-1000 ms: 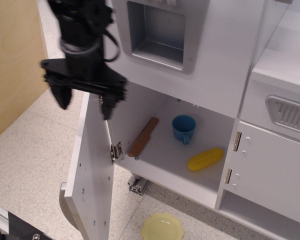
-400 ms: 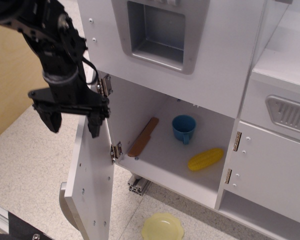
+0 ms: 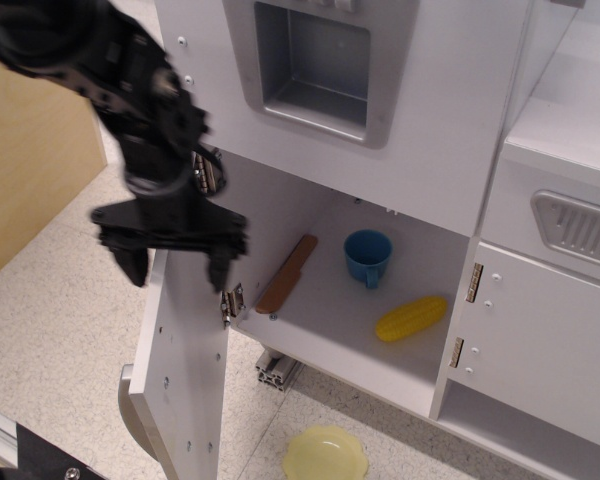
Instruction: Close low fridge
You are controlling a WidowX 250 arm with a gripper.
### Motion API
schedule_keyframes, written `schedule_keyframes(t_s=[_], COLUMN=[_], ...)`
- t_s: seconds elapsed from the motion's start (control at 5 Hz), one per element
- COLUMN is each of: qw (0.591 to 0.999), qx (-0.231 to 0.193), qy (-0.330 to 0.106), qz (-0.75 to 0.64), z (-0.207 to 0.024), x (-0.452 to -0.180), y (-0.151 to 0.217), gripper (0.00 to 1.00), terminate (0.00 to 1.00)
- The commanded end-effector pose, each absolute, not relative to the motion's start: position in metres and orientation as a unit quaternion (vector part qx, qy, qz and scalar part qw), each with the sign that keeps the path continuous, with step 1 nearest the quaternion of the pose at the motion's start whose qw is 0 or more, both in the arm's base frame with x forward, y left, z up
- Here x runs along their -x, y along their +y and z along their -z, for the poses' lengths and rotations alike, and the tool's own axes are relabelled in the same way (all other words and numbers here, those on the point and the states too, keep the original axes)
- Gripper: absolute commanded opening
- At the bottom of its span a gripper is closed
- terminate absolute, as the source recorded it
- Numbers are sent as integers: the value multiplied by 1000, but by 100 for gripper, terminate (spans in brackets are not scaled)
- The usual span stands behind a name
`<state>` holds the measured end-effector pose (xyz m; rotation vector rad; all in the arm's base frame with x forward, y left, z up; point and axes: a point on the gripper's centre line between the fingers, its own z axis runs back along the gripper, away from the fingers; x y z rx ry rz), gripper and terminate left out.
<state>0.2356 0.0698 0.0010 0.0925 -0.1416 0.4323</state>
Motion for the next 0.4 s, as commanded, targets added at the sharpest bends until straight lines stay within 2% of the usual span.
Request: schedule_keyframes(t_s=[0.0, 0.2], qw=[972, 971], qx=[-44, -33], qy=[-83, -89], qz=[-216, -219], z=[-7, -17], x=[-252, -258], y=[40, 28], gripper=[100, 100], terminate=[0, 0])
